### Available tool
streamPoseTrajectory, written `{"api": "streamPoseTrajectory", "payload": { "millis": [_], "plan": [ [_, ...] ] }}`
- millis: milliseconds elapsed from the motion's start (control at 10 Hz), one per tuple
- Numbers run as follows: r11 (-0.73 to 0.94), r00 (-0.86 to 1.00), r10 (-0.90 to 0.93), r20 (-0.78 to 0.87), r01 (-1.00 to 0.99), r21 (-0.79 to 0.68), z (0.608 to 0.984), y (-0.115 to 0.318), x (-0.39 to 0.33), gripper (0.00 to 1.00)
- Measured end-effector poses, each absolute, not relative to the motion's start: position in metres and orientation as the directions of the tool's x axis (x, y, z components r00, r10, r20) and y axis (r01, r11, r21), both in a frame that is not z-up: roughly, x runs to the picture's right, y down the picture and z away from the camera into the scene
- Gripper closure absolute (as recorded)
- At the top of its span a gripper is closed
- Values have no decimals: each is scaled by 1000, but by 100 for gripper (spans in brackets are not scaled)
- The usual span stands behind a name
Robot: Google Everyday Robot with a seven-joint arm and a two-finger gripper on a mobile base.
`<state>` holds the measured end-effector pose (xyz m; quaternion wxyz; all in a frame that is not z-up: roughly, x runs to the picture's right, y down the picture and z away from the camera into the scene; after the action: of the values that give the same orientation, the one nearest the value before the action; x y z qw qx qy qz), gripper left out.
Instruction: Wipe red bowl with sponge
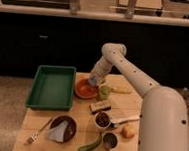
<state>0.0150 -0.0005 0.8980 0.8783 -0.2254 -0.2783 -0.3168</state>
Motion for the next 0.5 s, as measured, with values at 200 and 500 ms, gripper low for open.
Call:
{"api": "streamPoseTrajectory", "payload": {
  "millis": [200, 500],
  "plan": [
    [684, 617, -434, 657, 700, -205, 902, 3, 6, 100],
    [675, 593, -423, 686, 710, -198, 911, 10, -2, 100]
  ]
}}
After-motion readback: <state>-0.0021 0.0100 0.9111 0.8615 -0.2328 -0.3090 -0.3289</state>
